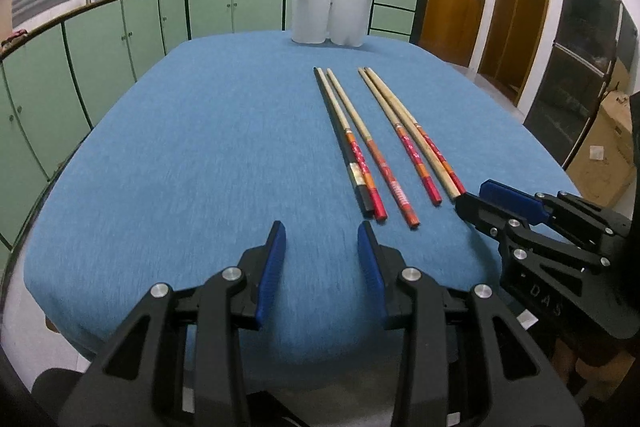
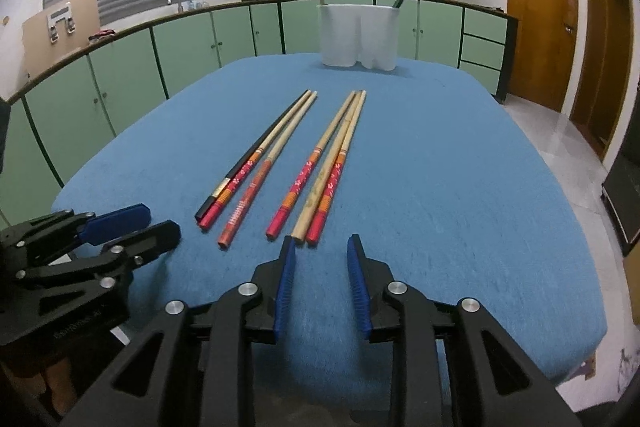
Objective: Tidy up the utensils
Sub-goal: 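Move both grippers back toward the remaining chopsticks on the table, then grasp a black chopstick with the left gripper while the right gripper grasps a red-patterned chopstick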
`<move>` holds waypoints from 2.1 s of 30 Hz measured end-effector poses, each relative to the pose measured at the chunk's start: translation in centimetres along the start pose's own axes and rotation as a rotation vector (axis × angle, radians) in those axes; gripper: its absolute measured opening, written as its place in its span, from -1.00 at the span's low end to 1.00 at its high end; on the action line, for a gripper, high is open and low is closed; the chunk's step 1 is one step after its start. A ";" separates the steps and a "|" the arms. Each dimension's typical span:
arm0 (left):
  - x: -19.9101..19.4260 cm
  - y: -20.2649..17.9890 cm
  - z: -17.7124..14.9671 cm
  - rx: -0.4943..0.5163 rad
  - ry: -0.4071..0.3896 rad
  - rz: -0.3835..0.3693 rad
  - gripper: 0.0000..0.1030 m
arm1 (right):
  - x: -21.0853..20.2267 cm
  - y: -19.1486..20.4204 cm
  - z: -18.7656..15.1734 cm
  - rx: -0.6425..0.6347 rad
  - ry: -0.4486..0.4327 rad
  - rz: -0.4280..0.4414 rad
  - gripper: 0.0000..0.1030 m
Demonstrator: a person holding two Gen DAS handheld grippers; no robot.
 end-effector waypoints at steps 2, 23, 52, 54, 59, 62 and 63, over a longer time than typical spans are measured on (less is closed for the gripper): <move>0.2 -0.1 0.1 -0.001 -0.003 0.001 -0.24 | 0.3 -0.3 0.2 0.000 -0.006 -0.008 -0.47; 1.1 0.2 0.9 -0.026 -0.020 0.022 -0.34 | 1.3 -3.7 1.1 0.044 -0.010 -0.042 -0.46; 0.9 2.3 1.5 -0.096 -0.052 0.059 -0.84 | 1.1 -6.2 0.8 0.100 -0.019 -0.153 -0.87; 0.4 2.3 1.2 -0.129 -0.062 0.074 -0.84 | 0.8 -6.4 0.6 0.116 -0.019 -0.178 -0.88; 0.0 2.1 0.7 -0.159 -0.052 0.084 -0.84 | 0.1 -5.3 0.2 0.094 -0.023 -0.150 -0.87; 0.1 2.2 0.8 -0.143 -0.044 0.093 -0.79 | 0.0 -5.1 0.0 0.085 -0.024 -0.139 -0.83; 0.1 2.1 0.8 -0.132 -0.042 0.092 -0.79 | -0.1 -5.2 -0.1 0.085 -0.024 -0.137 -0.82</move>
Point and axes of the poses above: each gripper's, at about its wrist camera, not at the fingertips, and x roughly the way its jaws point, y to its left, z to its top, the point moved 10 cm from there along x, roughly the way its jaws point, and after that the axes turned 8 degrees about -z, right-handed, at the moved point
